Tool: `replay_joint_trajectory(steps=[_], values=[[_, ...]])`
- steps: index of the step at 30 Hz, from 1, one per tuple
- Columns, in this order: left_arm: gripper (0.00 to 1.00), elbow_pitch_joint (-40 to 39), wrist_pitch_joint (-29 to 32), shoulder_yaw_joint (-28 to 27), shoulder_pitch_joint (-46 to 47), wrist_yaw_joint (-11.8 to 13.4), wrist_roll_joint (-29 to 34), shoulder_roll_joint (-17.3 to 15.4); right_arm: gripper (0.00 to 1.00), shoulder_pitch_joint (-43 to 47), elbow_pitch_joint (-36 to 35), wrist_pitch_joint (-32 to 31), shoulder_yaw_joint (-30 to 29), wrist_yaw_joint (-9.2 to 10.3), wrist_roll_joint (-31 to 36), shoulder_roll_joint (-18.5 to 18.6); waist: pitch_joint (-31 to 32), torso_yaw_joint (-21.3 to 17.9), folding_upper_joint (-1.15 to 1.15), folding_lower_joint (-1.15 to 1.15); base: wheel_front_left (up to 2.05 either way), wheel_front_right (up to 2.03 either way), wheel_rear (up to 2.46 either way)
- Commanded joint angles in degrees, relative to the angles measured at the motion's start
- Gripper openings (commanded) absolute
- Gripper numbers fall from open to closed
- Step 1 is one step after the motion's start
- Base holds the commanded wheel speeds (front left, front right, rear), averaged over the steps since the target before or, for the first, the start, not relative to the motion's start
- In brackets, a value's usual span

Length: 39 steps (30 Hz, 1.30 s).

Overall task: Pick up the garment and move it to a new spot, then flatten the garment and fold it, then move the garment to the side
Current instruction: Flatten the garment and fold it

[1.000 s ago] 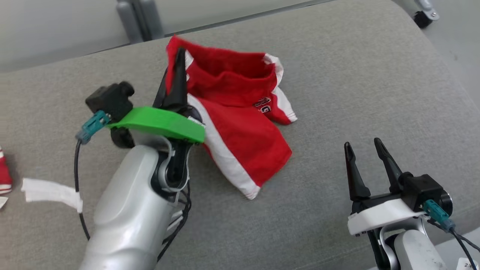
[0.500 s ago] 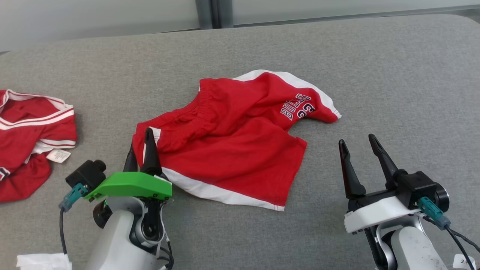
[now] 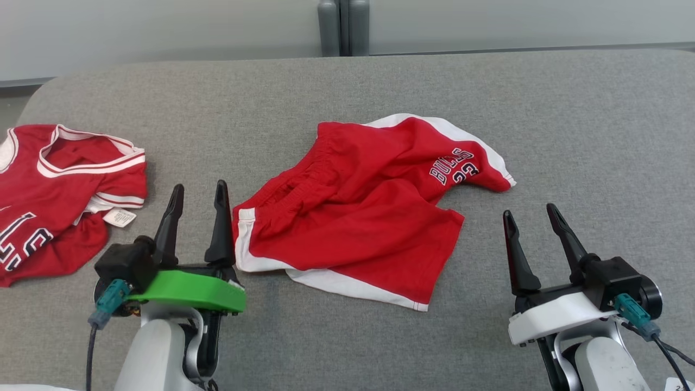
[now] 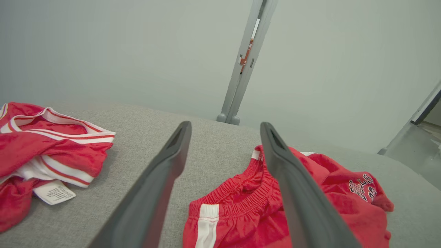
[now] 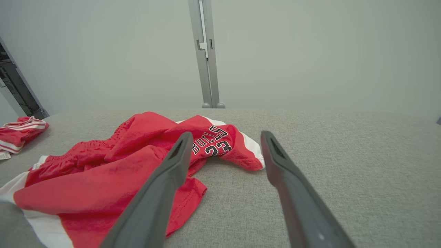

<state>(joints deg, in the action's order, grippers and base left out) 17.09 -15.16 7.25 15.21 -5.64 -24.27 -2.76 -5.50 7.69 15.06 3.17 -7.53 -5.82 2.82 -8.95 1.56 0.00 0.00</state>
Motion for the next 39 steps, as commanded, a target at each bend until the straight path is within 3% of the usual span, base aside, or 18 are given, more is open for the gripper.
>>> replay_joint_trajectory(steps=[1, 8, 22, 37, 39], values=[[1.0, -0.76, 0.02, -0.1, -1.53, -0.48, 2.88, -0.24, 1.0, 0.7, 0.17, 0.18, -0.11, 0.08, 0.55, 0.12, 0.81, 0.31, 0.0, 0.0, 0.0, 0.0, 0.0], [1.0, -2.24, 0.01, 0.07, -4.45, -1.45, 10.83, -0.51, 1.0, 1.41, 3.57, -0.26, 2.07, 0.08, -0.69, 0.14, 2.41, 0.06, 0.0, 0.0, 0.0, 0.0, 0.0], [1.0, -3.77, 0.01, 0.36, -5.94, -1.91, 10.54, -0.26, 1.0, -6.99, 17.64, -11.66, 5.76, 0.08, -5.9, 0.16, 0.37, 3.28, 0.0, 0.0, 0.0, 0.0, 0.0], [1.0, -4.02, 0.01, 2.13, -4.65, -1.94, 9.93, -0.2, 1.0, -15.73, 32.31, -12.9, 9.54, 0.07, -5.59, 0.13, -1.75, 5.36, 0.0, 0.0, 0.0, 0.0, 0.0], [1.0, -4.13, 0.01, 2.16, -4.56, -1.94, 9.73, -0.19, 0.73, -16.85, 33.6, -13.17, 10.91, 0.04, -5.66, 0.02, -2.17, 5.27, 0.0, 0.0, 0.0, 0.0, 0.0]])
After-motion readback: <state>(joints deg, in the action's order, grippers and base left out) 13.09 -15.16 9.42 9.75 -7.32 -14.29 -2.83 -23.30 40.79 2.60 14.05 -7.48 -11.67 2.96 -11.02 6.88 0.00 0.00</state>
